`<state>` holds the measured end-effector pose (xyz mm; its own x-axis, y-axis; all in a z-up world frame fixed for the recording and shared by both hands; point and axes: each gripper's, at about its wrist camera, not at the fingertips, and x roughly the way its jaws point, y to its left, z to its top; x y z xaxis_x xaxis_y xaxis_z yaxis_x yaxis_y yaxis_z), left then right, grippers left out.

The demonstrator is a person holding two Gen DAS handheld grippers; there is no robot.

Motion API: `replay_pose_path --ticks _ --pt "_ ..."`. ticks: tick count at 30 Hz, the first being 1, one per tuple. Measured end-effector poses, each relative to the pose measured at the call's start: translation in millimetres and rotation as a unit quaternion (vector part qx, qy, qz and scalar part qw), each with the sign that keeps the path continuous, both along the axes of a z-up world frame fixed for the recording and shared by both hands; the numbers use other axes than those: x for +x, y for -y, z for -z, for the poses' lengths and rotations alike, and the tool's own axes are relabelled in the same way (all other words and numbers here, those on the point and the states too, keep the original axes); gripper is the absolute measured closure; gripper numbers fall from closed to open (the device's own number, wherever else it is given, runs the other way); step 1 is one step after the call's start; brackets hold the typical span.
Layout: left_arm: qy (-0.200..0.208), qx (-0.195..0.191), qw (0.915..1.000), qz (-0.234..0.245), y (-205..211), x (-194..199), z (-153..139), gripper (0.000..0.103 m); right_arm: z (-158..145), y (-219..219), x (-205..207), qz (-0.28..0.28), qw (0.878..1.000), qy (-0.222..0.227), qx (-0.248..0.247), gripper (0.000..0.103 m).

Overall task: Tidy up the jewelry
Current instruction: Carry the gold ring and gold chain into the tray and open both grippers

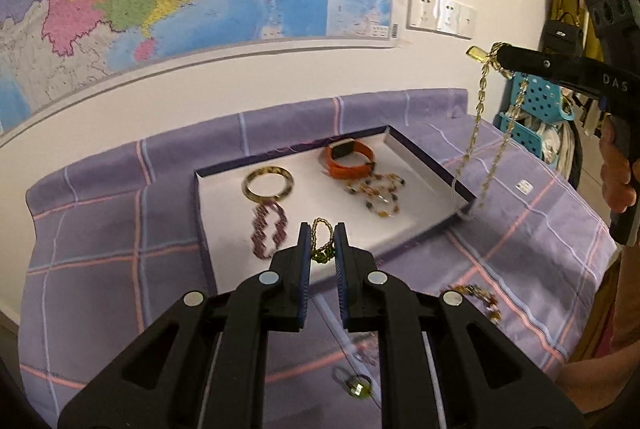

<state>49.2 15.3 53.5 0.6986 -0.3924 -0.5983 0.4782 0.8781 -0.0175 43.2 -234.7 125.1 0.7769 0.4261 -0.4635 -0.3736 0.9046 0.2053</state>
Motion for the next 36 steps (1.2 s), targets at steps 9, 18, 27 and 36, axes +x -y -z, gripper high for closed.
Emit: replay_pose_path --ticks 9,18,27,36 --pt "-0.010 0.015 0.9996 -0.022 -1.8 34.8 6.1 0.091 3.9 -0.2 32.7 0.000 1.000 -0.008 0.013 0.098" --pt "-0.036 0.030 0.9985 -0.030 5.4 66.8 27.0 0.091 24.6 -11.7 61.9 -0.013 0.999 -0.033 0.011 0.098" --pt "-0.082 0.044 0.9950 -0.036 9.0 91.8 61.8 0.091 59.6 -14.3 83.7 -0.017 0.997 -0.079 -0.005 0.098" --pt "-0.112 0.046 0.9916 -0.044 5.4 108.9 81.0 0.091 103.7 -15.0 99.9 -0.015 0.990 -0.139 -0.023 0.098"
